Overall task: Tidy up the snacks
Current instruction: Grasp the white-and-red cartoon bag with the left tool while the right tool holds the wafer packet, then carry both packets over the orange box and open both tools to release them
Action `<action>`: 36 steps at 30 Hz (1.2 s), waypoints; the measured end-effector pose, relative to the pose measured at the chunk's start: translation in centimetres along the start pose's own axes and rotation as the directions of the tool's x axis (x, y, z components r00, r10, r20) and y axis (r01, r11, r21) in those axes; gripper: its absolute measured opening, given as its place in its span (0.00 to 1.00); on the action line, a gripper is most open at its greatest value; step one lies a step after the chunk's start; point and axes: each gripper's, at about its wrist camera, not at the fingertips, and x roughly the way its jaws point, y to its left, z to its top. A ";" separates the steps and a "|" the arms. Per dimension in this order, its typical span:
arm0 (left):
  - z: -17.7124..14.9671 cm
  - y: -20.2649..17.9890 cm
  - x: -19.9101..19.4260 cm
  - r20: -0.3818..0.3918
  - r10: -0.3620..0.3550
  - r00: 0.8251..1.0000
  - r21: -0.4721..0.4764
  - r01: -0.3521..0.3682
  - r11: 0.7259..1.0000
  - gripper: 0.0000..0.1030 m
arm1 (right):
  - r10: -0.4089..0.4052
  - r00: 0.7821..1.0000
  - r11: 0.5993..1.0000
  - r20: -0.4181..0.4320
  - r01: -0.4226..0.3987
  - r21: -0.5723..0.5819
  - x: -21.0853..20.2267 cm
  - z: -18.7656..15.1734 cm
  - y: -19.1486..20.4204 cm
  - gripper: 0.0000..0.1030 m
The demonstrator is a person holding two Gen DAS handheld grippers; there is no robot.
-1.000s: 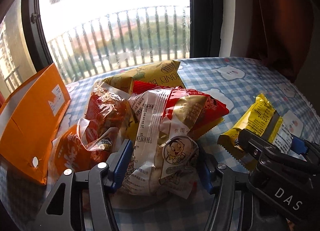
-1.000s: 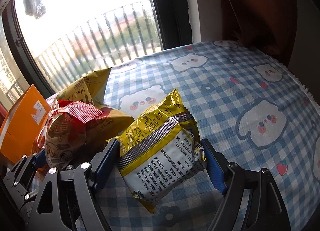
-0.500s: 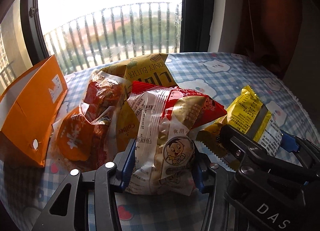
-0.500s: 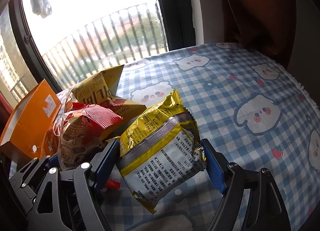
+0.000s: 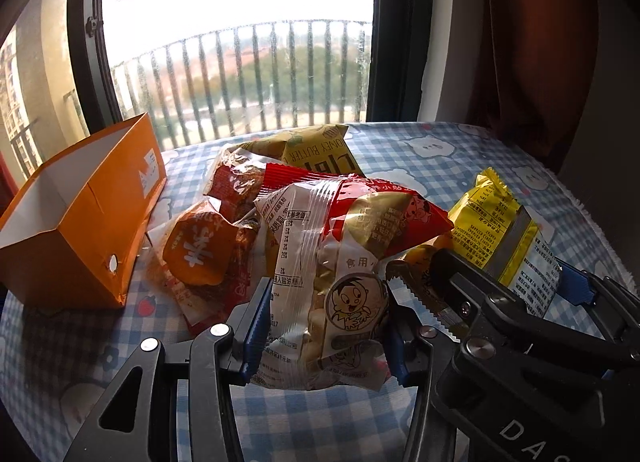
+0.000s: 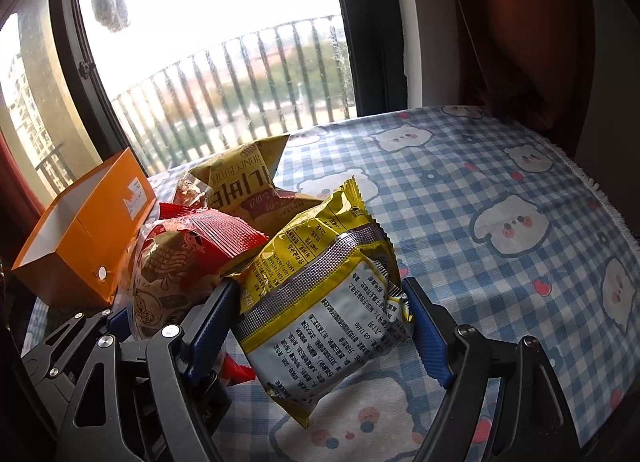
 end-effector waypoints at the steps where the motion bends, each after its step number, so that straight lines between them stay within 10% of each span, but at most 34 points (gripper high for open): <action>1: 0.0 0.1 -0.4 0.006 0.000 1.000 -0.003 0.000 1.000 0.48 | 0.002 1.000 1.000 0.007 -0.002 -0.003 -0.4 0.0 0.2 0.80; 36: 3.5 11.6 -9.5 0.197 0.143 0.970 -0.150 -0.114 0.982 0.48 | 0.185 0.969 0.971 0.161 -0.156 -0.182 -6.2 5.2 14.3 0.80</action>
